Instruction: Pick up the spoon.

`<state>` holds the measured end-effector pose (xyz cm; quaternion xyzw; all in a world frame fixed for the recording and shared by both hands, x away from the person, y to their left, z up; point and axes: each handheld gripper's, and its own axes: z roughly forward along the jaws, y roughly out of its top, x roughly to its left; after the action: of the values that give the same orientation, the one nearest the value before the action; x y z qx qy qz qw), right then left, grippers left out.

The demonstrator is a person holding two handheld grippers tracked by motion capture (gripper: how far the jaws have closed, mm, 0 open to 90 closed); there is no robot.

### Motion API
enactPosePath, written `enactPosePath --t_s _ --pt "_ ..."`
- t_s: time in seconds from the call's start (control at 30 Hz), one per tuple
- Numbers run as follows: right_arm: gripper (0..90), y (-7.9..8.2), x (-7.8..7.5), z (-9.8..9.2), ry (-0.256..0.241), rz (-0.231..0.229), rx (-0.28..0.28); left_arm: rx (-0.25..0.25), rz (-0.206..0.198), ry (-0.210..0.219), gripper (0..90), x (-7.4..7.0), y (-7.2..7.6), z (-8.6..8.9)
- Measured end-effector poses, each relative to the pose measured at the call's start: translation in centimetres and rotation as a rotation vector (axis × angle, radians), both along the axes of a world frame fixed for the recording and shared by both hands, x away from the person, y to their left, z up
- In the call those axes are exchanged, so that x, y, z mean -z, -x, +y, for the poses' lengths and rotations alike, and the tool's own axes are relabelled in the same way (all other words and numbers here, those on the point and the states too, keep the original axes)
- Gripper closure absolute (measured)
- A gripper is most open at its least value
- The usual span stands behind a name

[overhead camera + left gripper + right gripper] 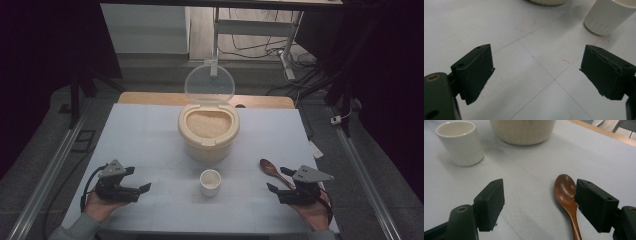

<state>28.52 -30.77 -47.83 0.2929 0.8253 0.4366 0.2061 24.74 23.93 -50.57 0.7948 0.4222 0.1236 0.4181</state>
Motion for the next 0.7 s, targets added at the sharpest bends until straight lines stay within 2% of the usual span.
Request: enactPosePath --t_s 0.4,0.7 --pt "27.3 0.2 -0.63 0.02 0.01 -0.007 0.012 -0.001 0.0 -0.013 11.0 0.08 -0.11 -0.17" --pt "29.5 0.08 -0.91 0.15 0.036 0.021 0.023 0.009 -0.002 -0.022 11.0 0.06 -0.08 -0.37"
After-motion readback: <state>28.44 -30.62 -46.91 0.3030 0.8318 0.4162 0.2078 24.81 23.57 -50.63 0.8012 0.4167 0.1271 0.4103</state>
